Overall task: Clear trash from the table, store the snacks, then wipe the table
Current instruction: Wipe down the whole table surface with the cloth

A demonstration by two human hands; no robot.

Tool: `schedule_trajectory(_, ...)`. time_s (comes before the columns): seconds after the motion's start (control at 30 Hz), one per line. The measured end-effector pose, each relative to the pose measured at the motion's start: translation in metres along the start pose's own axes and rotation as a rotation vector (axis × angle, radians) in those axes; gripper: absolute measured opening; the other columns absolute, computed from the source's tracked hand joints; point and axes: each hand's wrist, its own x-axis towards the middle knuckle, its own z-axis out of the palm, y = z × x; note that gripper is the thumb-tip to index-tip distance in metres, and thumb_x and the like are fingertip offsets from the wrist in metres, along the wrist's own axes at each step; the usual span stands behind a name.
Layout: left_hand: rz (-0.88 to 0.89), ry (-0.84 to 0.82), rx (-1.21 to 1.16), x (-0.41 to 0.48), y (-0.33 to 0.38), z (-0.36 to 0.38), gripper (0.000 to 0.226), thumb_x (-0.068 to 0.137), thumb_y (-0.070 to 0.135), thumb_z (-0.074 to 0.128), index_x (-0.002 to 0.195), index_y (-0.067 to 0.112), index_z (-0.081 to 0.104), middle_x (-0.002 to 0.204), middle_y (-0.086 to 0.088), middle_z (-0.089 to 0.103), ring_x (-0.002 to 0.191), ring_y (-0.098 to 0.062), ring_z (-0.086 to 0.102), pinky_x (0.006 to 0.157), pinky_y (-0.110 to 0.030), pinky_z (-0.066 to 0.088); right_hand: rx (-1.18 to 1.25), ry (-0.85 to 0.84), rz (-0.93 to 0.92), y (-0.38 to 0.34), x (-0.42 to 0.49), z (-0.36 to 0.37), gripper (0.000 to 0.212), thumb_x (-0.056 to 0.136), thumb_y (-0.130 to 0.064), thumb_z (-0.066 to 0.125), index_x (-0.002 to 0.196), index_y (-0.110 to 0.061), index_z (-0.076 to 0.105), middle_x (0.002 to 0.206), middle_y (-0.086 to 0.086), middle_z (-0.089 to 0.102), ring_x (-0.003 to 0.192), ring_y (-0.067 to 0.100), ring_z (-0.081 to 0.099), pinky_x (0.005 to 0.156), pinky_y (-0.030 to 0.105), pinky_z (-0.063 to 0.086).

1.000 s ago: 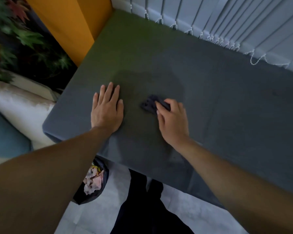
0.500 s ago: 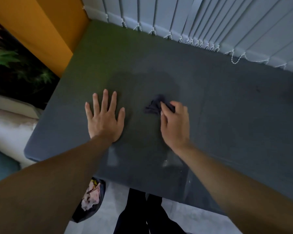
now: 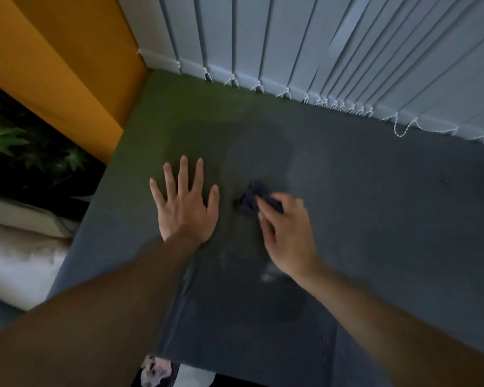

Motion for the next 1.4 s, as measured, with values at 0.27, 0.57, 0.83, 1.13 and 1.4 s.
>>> schedule_trajectory(0.27,0.005,0.004,-0.016,0.003,-0.001,0.001,0.068,0.099,0.059,0.02,0.161,0.032,0.006,0.17,0.001,0.002,0.156,-0.031,-0.004,0.122,-0.062,0.001,-0.108,0.147,0.233,0.041,0.128,0.011,0.031,0.093,-0.017,0.053,0.12,-0.02,0.068,0.113,0.015,0.055,0.099,0.04,0.051,0.085,0.047,0.048)
schedule_trajectory(0.57,0.007,-0.02,-0.005,0.004,0.0,0.0,0.069,0.099,0.058,0.019,0.161,0.032,0.004,0.17,0.001,0.0,0.155,-0.031,-0.008,0.122,-0.063,-0.001,-0.065,-0.017,-0.161,0.02,0.155,0.029,0.031,0.095,-0.021,0.053,0.122,-0.019,0.068,0.116,0.011,0.057,0.095,0.036,0.052,0.08,0.041,0.047)
schedule_trajectory(0.83,0.015,-0.013,0.002,0.005,-0.002,0.001,0.069,0.1,0.057,0.021,0.161,0.031,0.006,0.17,0.0,0.002,0.156,-0.032,-0.006,0.121,-0.063,0.0,-0.052,0.075,0.155,-0.002,0.182,0.038,0.02,0.093,-0.019,0.052,0.106,-0.018,0.067,0.11,0.012,0.054,0.097,0.034,0.049,0.08,0.041,0.047)
schedule_trajectory(1.13,0.013,-0.01,-0.021,0.006,-0.002,0.0,0.068,0.1,0.057,0.022,0.161,0.031,0.007,0.17,0.0,0.003,0.155,-0.032,-0.007,0.122,-0.062,-0.002,-0.098,0.152,0.237,0.054,0.179,0.018,0.031,0.092,-0.019,0.051,0.116,-0.018,0.07,0.109,0.016,0.055,0.097,0.038,0.051,0.082,0.046,0.048)
schedule_trajectory(1.4,0.026,0.016,-0.131,0.002,-0.005,-0.006,0.068,0.096,0.054,0.034,0.158,0.029,0.026,0.165,0.0,0.022,0.156,-0.03,0.002,0.123,-0.058,-0.001,0.013,-0.121,-0.245,0.016,0.067,0.006,0.027,0.096,-0.017,0.058,0.121,-0.016,0.068,0.117,0.011,0.057,0.093,0.033,0.052,0.08,0.043,0.047)
